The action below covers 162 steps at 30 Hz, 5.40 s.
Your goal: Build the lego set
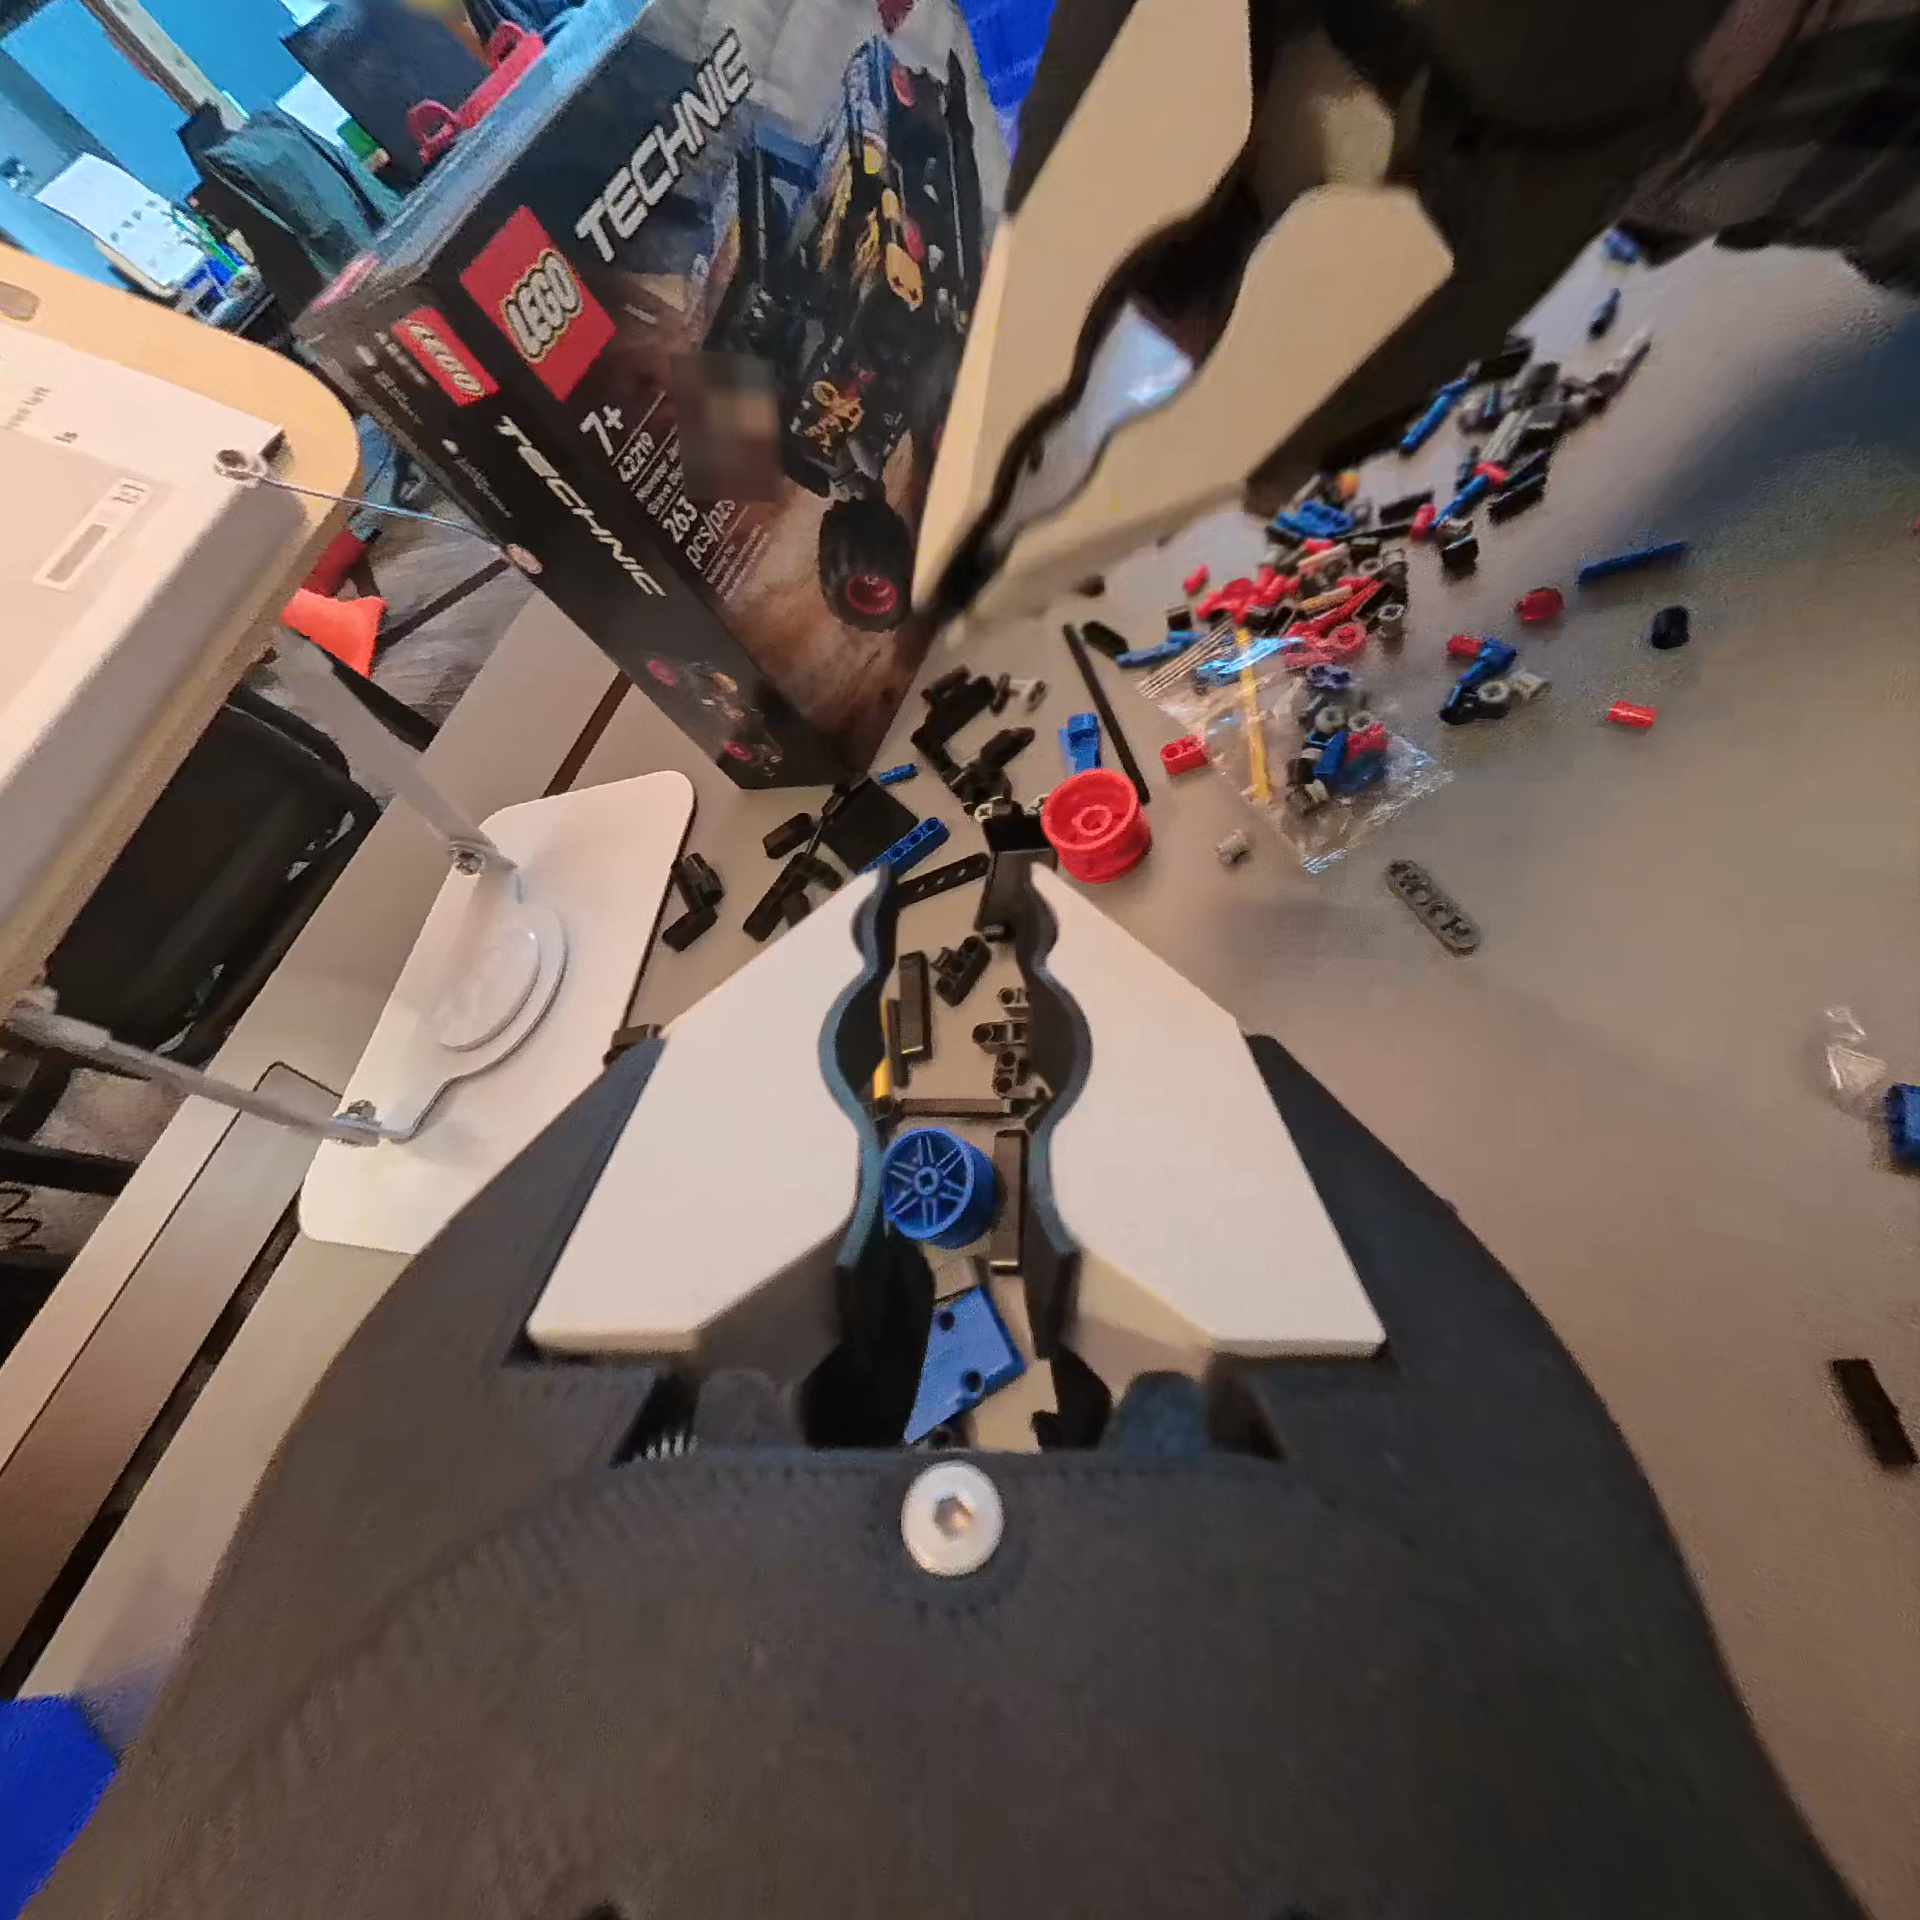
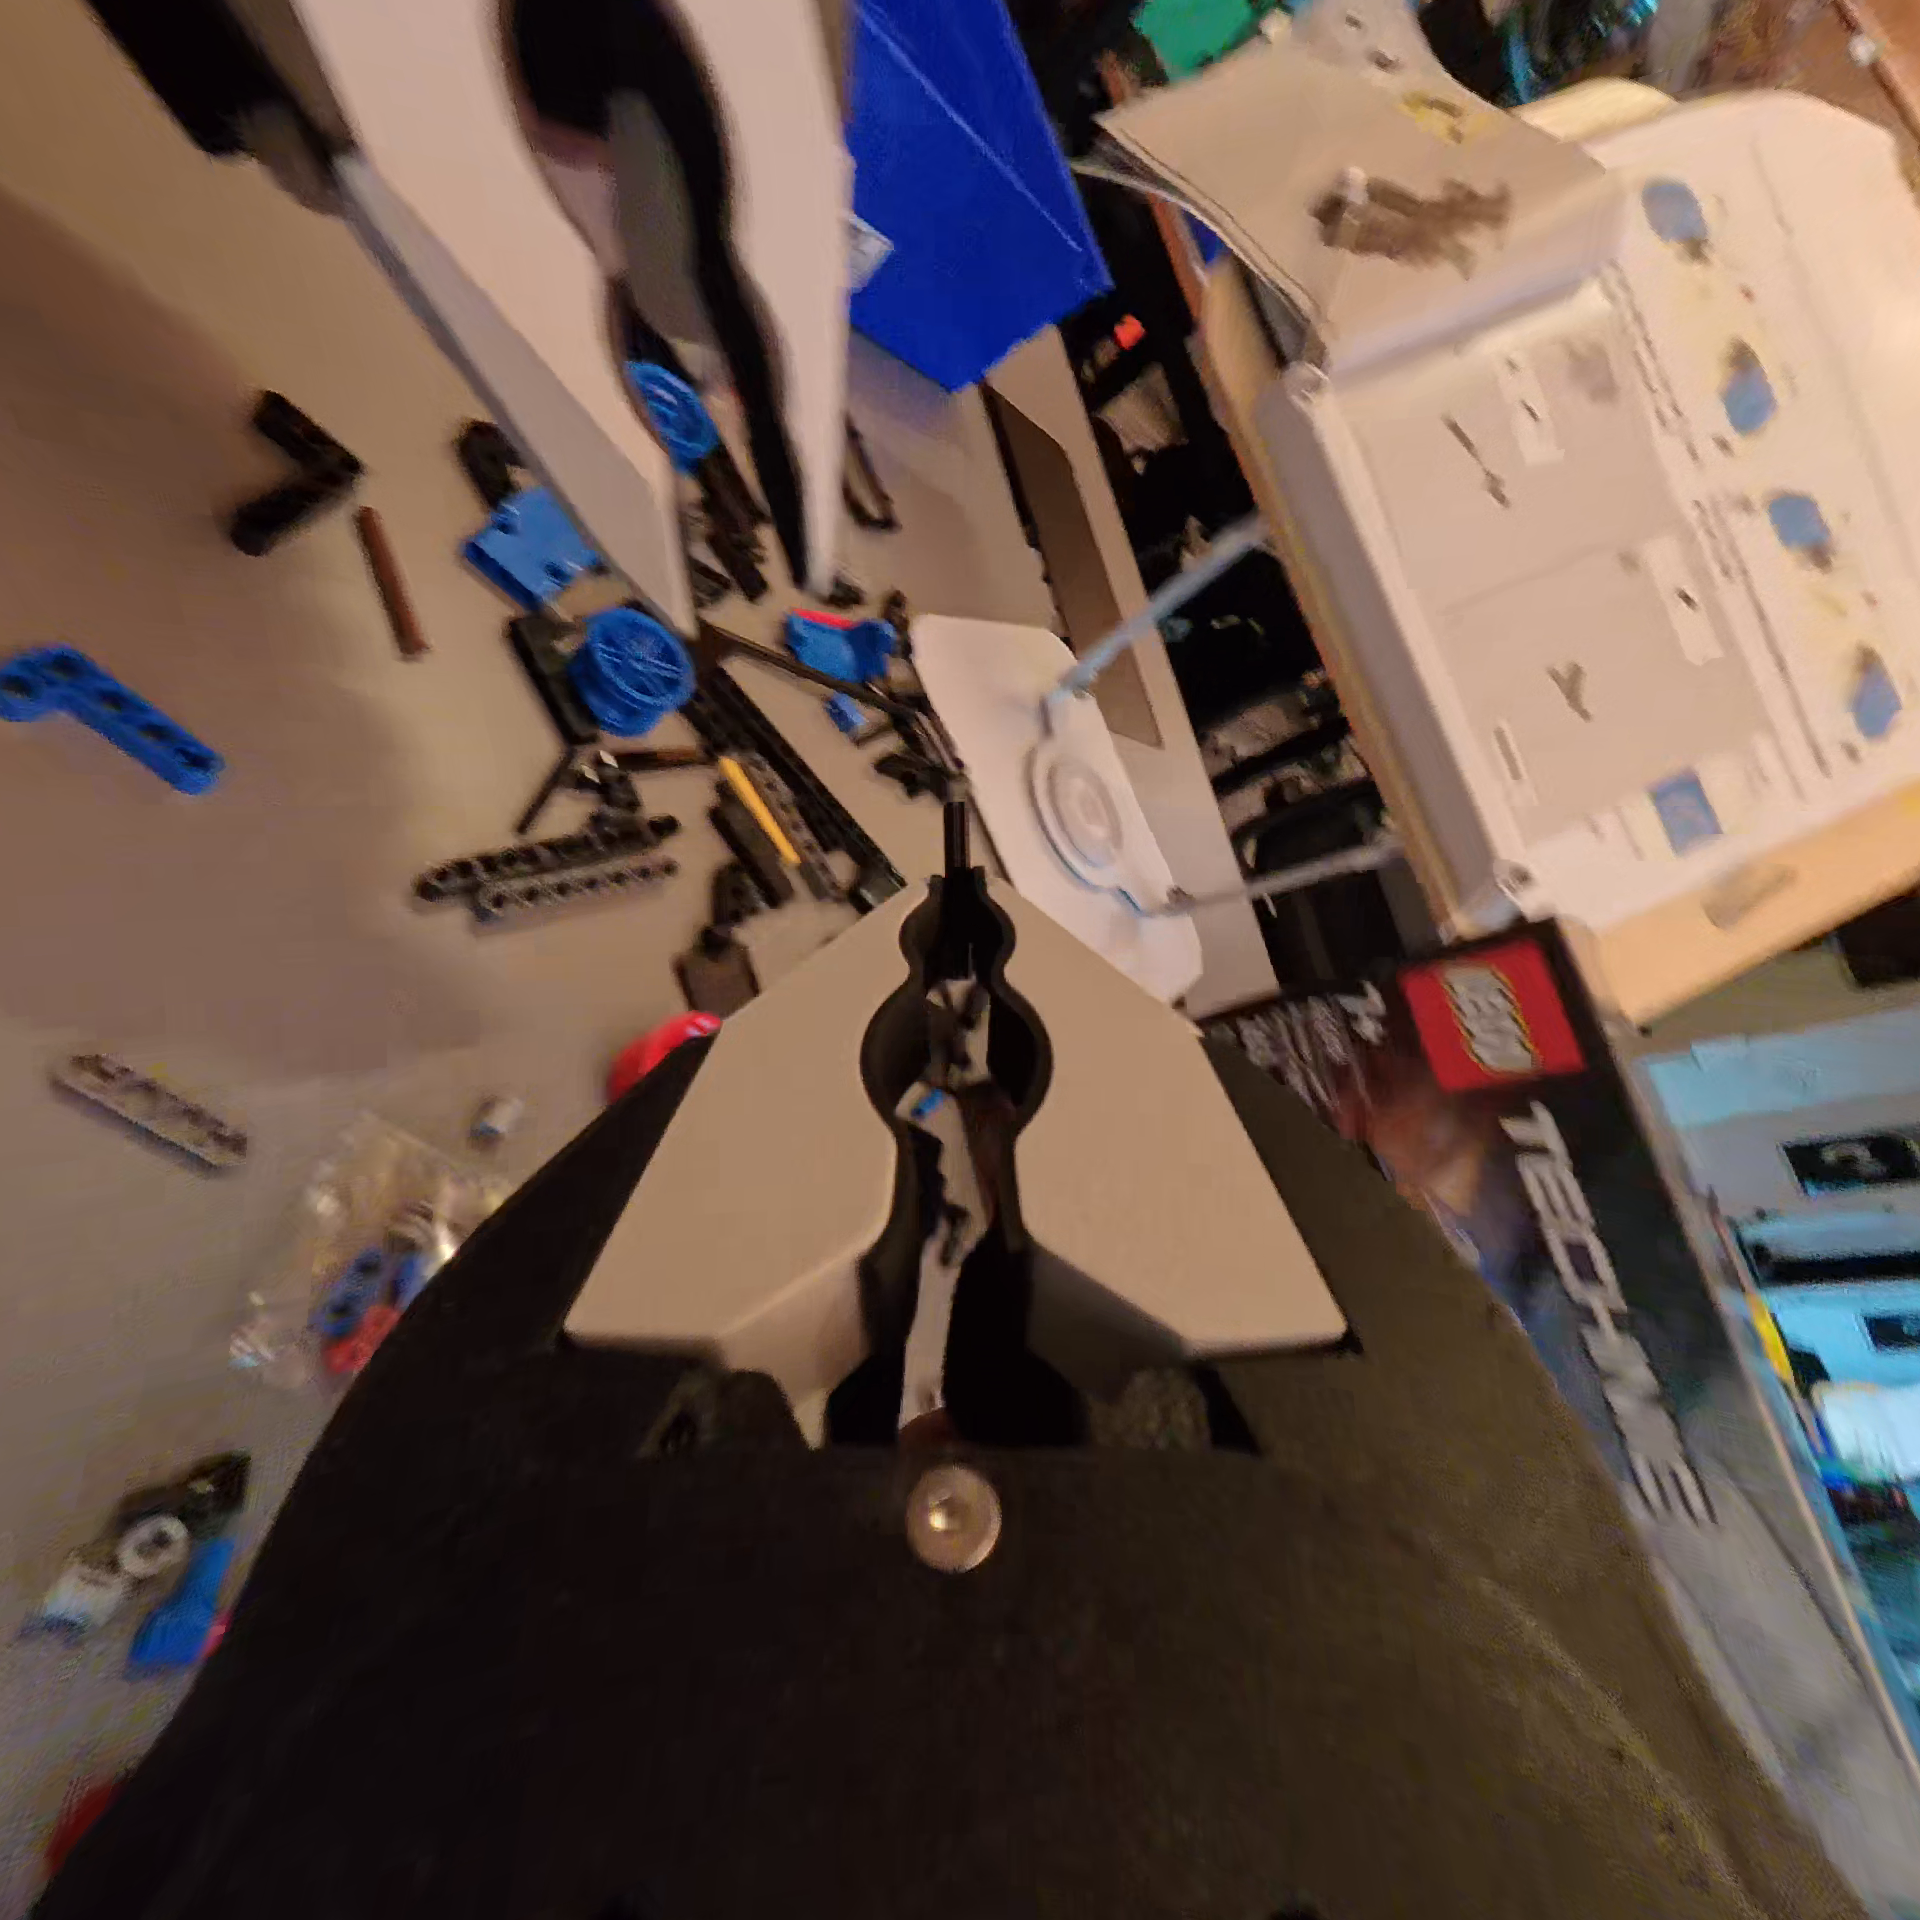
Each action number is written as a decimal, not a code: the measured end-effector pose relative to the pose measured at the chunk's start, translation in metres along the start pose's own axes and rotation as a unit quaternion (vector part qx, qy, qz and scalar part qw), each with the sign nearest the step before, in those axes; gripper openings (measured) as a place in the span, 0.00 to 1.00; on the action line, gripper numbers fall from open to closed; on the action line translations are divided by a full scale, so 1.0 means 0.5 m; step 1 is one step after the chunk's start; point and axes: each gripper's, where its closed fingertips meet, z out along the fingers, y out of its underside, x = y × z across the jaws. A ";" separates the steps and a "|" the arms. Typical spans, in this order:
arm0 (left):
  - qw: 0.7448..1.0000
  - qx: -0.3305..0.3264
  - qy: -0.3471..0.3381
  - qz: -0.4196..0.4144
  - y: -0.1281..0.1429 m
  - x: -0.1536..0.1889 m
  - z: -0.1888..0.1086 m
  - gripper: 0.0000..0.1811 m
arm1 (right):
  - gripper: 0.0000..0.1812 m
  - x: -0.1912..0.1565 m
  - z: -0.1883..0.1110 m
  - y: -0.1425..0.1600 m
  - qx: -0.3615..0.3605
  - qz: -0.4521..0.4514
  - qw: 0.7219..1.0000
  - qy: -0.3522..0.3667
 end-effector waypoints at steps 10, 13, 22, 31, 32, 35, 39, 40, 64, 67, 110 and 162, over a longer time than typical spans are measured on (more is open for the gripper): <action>0.999 -0.033 0.032 0.022 0.024 0.034 0.029 0.09 | 0.02 0.087 -0.121 0.137 -0.022 0.110 0.991 0.067; 0.997 -0.046 0.045 0.036 0.028 0.051 0.043 0.09 | 0.01 0.079 -0.136 0.164 -0.019 0.130 0.989 0.068; 0.989 -0.071 0.091 0.096 0.014 0.114 0.079 0.09 | 0.02 0.065 -0.174 0.197 0.008 0.165 0.985 0.053; 0.976 -0.088 0.144 0.138 0.008 0.177 0.119 0.10 | 0.02 0.066 -0.183 0.200 0.030 0.181 0.982 0.046; 0.974 -0.092 0.148 0.142 0.010 0.183 0.127 0.10 | 0.02 0.065 -0.183 0.200 0.029 0.179 0.982 0.045; 0.969 -0.104 0.172 0.141 0.021 0.205 0.148 0.11 | 0.02 0.058 -0.181 0.209 0.016 0.170 0.984 0.041; 0.966 -0.121 0.192 0.126 0.036 0.221 0.166 0.12 | 0.02 0.053 -0.180 0.210 0.011 0.166 0.985 0.038; 0.965 -0.122 0.197 0.121 0.038 0.224 0.168 0.10 | 0.02 0.050 -0.179 0.210 0.010 0.163 0.986 0.036; 0.967 -0.140 0.193 0.089 0.065 0.190 0.149 0.06 | 0.02 0.046 -0.190 0.224 0.006 0.170 0.985 0.023; 0.968 -0.135 0.192 0.087 0.061 0.188 0.149 0.07 | 0.01 0.041 -0.189 0.223 0.006 0.169 0.985 0.017; 0.962 -0.147 0.223 0.056 0.048 0.213 0.173 0.05 | 0.01 0.097 -0.250 0.279 -0.008 0.193 0.978 0.076; 0.957 -0.142 0.226 0.109 -0.013 0.245 0.247 0.10 | 0.02 0.085 -0.248 0.283 -0.015 0.186 0.980 0.066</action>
